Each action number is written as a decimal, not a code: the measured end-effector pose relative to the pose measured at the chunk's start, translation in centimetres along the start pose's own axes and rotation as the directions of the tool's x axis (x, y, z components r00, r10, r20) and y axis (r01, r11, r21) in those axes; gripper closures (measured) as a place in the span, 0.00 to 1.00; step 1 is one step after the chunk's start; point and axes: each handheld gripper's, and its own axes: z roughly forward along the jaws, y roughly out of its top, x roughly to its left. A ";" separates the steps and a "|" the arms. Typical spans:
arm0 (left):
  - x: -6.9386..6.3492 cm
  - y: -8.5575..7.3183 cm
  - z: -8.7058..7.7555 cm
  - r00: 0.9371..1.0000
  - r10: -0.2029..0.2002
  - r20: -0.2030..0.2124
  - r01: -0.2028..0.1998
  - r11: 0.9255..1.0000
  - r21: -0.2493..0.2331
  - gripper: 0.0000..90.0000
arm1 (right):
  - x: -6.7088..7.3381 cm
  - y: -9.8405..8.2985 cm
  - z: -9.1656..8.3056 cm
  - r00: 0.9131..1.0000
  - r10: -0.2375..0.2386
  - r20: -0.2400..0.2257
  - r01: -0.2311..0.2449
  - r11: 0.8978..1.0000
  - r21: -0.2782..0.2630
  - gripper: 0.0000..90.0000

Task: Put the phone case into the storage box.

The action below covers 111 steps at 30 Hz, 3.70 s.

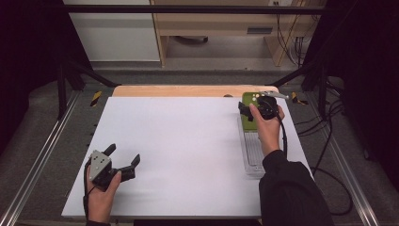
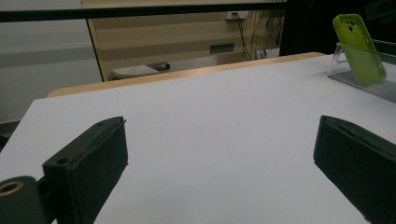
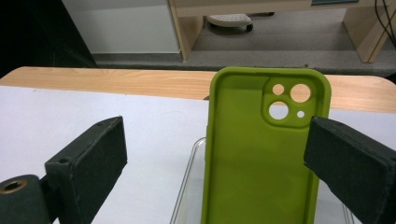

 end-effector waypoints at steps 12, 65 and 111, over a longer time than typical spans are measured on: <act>-0.3 0.0 0.2 1.000 -0.005 0.012 0.005 1.000 -0.003 0.03 | 0.1 0.5 -1.3 0.999 0.006 -0.040 -0.005 0.999 0.034 0.08; 0.0 -0.1 0.0 1.000 -0.004 0.017 0.004 1.000 -0.003 0.02 | 0.4 2.7 -7.2 0.994 -0.081 -0.080 0.068 0.987 -0.146 0.04; 0.7 -0.4 -2.0 1.000 -0.015 0.004 0.015 1.000 -0.015 0.02 | -2.8 2.8 -14.2 0.991 -0.122 -0.050 0.106 0.964 -0.244 0.03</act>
